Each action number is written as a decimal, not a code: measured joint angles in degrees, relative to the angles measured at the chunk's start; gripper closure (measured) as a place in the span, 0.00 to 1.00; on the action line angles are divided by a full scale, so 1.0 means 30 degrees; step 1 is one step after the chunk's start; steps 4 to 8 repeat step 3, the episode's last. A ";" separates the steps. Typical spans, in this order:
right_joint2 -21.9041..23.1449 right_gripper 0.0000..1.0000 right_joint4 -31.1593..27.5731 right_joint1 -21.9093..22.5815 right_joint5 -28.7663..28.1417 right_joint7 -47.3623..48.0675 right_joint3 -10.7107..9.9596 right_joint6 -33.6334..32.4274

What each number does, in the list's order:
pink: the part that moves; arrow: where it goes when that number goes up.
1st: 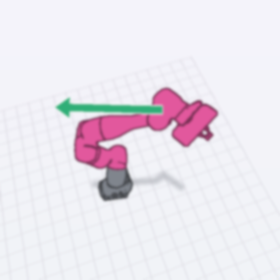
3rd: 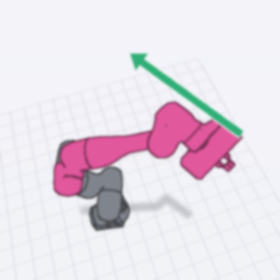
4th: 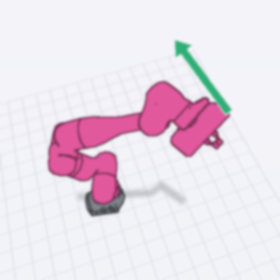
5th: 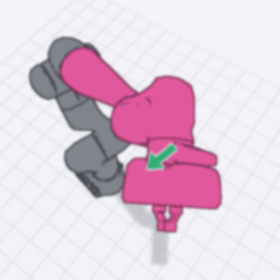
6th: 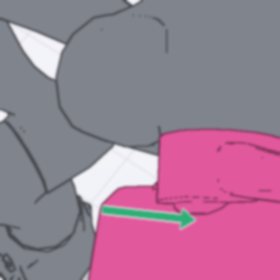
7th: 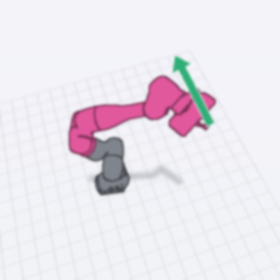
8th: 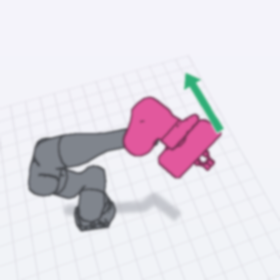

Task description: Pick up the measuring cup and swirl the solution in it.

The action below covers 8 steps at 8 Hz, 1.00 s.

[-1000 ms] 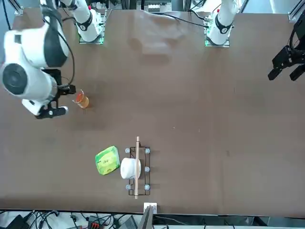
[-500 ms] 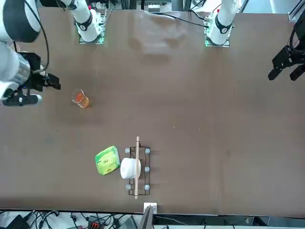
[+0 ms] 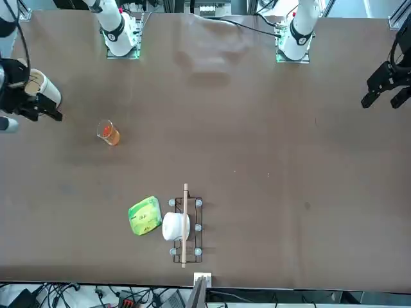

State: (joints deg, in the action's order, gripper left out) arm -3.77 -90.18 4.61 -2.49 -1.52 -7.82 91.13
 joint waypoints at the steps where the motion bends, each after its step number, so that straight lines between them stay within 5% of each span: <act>1: 0.0231 0.00 -0.0040 -0.0007 -0.0003 0.0000 0.0016 -0.0002; 8: 0.0537 0.00 -0.0041 0.0014 0.0095 0.0000 0.0100 -0.0054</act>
